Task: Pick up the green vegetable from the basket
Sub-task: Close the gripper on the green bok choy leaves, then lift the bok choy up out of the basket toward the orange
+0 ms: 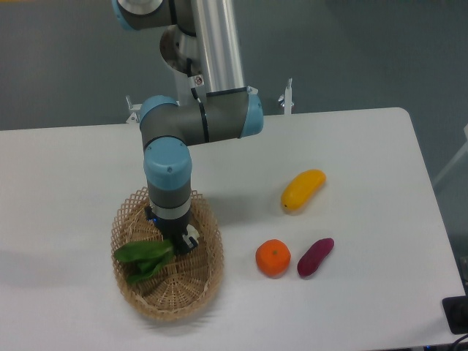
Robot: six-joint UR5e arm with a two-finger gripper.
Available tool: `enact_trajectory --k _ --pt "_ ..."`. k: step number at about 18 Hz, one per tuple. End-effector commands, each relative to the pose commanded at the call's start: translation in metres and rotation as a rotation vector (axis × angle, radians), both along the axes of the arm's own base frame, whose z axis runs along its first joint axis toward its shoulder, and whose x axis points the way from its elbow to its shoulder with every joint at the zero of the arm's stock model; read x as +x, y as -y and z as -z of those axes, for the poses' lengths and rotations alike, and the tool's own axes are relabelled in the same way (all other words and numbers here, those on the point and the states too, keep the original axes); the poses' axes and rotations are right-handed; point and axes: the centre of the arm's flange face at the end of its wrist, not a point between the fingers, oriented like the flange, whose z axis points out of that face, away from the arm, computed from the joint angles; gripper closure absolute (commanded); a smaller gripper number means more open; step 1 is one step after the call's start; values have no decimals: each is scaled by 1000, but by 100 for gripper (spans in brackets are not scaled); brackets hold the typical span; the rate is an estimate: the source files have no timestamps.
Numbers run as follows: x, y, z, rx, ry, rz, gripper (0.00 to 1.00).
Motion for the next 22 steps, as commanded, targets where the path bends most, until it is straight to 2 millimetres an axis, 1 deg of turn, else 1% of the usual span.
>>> enact_trajectory --k 2,5,6,7,9,11,12,14,16,18,19,20,22 --pt "0 0 -2 5 -2 3 60" --pt "-6 -4 -22 36 -22 2 59" --pt "-9 -5 -37 53 -32 -2 59" --pt "-17 -3 -54 74 -45 -13 59" --pt "-40 6 -70 79 -51 -46 59" --pt "-53 10 -97 110 -75 -55 59" --pt "-67 13 -108 127 -90 -72 59" --pt "-91 17 -124 146 -93 -104 59" --pt "-118 26 -139 141 -80 -123 59" --pt "-143 40 -153 118 -77 -107 59" --pt "-156 53 -166 116 -85 -104 59" --pt "-170 64 -174 116 -85 -100 59" --pt "-194 83 -181 109 -73 -88 59"
